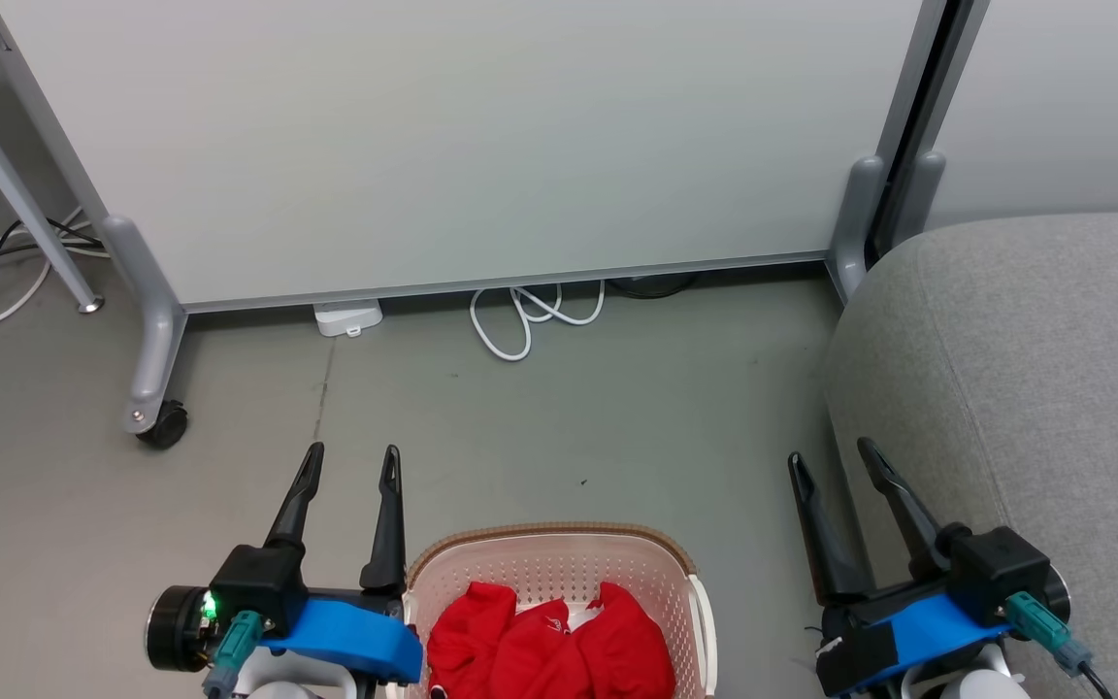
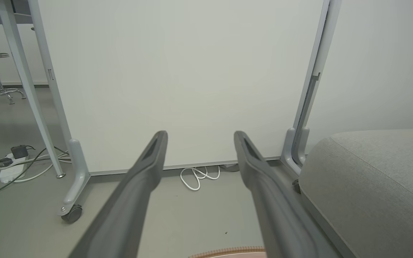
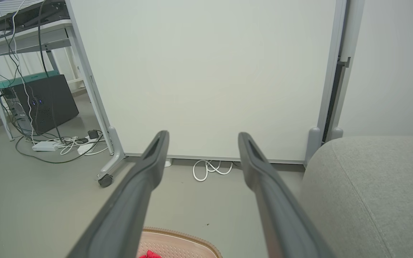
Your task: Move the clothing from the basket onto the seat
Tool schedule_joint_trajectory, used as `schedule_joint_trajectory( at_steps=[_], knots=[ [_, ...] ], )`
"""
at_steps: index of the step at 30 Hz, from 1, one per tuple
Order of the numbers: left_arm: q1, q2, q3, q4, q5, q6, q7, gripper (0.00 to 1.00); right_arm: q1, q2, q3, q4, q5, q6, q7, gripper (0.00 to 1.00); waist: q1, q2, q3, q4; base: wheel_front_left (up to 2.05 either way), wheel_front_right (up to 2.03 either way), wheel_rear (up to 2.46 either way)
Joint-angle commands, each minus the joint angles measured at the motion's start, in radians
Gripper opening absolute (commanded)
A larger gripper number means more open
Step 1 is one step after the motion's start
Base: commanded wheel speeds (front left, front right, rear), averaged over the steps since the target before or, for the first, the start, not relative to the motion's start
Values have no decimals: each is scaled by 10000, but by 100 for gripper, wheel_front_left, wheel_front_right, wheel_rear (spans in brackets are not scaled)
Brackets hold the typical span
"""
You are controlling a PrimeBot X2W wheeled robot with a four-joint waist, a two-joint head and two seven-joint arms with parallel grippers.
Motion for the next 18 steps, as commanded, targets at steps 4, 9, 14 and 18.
schedule_joint_trajectory(
  at_steps=[4, 9, 14, 18],
  knots=[
    [-126, 28, 1, 53, -57, -46, -30, 100, -15, -59, 17, 16, 23, 20, -35, 100, 0, 0, -7, -7, 0, 0, 0],
    [-214, 28, -12, 158, -37, -149, -30, 100, -62, -59, 52, -21, 22, 18, -35, 100, 0, 0, 55, -56, 0, 0, 0],
    [-622, 26, -140, 504, 80, -418, -30, 100, -218, -59, 40, -106, -5, 18, -35, 100, 0, 0, 321, -151, 0, 0, 0],
    [-1203, 41, -285, 1087, 273, -667, -30, 100, -428, -58, 50, -225, -5, 18, -33, 100, 0, 0, 712, -267, 0, 0, 0]
  ],
)
